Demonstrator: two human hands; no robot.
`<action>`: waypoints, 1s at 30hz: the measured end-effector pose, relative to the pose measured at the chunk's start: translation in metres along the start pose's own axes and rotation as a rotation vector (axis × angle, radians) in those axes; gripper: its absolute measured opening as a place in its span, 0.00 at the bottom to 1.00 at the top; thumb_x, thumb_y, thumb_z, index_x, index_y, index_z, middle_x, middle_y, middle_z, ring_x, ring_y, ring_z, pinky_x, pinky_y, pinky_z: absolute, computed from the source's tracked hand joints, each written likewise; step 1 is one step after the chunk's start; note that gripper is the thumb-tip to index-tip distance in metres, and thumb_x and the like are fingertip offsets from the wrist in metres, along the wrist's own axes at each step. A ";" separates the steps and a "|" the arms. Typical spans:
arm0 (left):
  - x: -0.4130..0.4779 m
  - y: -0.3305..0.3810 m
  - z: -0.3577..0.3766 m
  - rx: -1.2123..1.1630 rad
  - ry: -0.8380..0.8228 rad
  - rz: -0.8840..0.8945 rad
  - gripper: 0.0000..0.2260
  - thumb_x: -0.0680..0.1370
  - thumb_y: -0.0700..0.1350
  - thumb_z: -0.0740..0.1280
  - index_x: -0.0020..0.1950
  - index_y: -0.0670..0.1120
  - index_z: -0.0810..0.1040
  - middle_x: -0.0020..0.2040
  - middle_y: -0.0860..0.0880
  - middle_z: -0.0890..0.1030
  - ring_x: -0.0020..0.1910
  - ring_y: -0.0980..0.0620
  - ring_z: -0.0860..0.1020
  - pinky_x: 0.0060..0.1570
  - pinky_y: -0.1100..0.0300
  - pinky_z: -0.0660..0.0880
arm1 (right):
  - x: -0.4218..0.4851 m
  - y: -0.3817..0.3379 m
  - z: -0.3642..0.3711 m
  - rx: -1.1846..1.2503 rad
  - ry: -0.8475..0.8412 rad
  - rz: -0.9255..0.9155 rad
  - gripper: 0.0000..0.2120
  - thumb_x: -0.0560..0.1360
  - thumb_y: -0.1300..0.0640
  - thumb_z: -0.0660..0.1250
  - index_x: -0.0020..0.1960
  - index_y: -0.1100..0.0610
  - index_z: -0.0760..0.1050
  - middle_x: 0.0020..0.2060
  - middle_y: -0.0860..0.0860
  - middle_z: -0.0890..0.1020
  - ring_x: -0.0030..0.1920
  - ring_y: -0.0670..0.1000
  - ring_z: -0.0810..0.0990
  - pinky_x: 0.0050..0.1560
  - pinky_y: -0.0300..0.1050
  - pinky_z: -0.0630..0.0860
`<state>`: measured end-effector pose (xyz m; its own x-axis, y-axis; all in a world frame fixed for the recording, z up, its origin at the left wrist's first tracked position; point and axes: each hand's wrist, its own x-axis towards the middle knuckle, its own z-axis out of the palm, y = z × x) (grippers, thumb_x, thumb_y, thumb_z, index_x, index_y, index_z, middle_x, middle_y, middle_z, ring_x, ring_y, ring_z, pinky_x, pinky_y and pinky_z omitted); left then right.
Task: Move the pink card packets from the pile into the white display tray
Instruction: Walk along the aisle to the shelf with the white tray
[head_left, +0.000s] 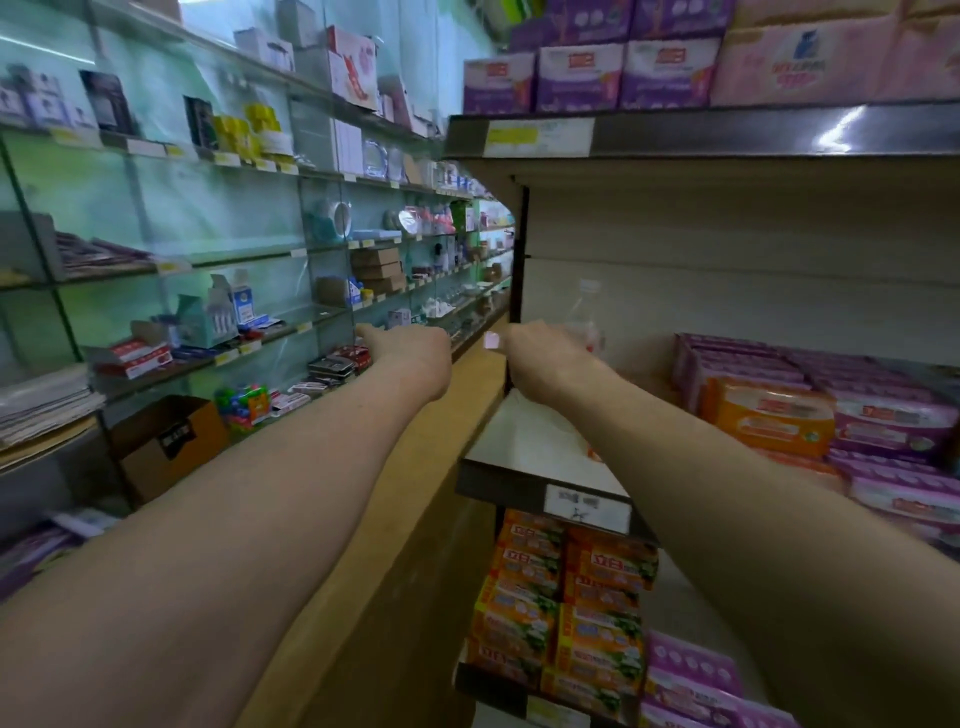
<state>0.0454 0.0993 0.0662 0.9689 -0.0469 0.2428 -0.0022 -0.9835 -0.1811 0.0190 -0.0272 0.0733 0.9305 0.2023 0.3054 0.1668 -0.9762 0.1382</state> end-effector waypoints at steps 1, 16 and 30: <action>0.008 -0.013 0.003 0.008 0.007 -0.001 0.11 0.77 0.38 0.61 0.58 0.46 0.74 0.50 0.46 0.77 0.56 0.43 0.76 0.66 0.34 0.56 | 0.013 -0.010 0.003 0.003 -0.009 -0.005 0.13 0.75 0.70 0.58 0.56 0.62 0.76 0.51 0.58 0.80 0.51 0.59 0.79 0.44 0.49 0.73; 0.120 -0.203 0.044 0.227 -0.002 -0.044 0.07 0.78 0.38 0.55 0.45 0.47 0.71 0.41 0.49 0.76 0.60 0.42 0.74 0.69 0.32 0.39 | 0.182 -0.161 0.028 0.011 -0.033 -0.032 0.10 0.77 0.70 0.56 0.54 0.63 0.73 0.43 0.56 0.75 0.43 0.56 0.73 0.41 0.48 0.71; 0.259 -0.278 0.105 0.298 0.046 -0.059 0.12 0.79 0.40 0.57 0.34 0.46 0.66 0.32 0.49 0.71 0.58 0.42 0.75 0.71 0.36 0.39 | 0.346 -0.203 0.083 0.008 -0.016 -0.064 0.12 0.77 0.69 0.56 0.57 0.62 0.73 0.54 0.58 0.79 0.53 0.58 0.78 0.52 0.52 0.77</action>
<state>0.3229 0.3786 0.0797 0.9529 -0.0061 0.3031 0.1327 -0.8906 -0.4350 0.3344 0.2347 0.0723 0.9228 0.2632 0.2813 0.2287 -0.9619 0.1497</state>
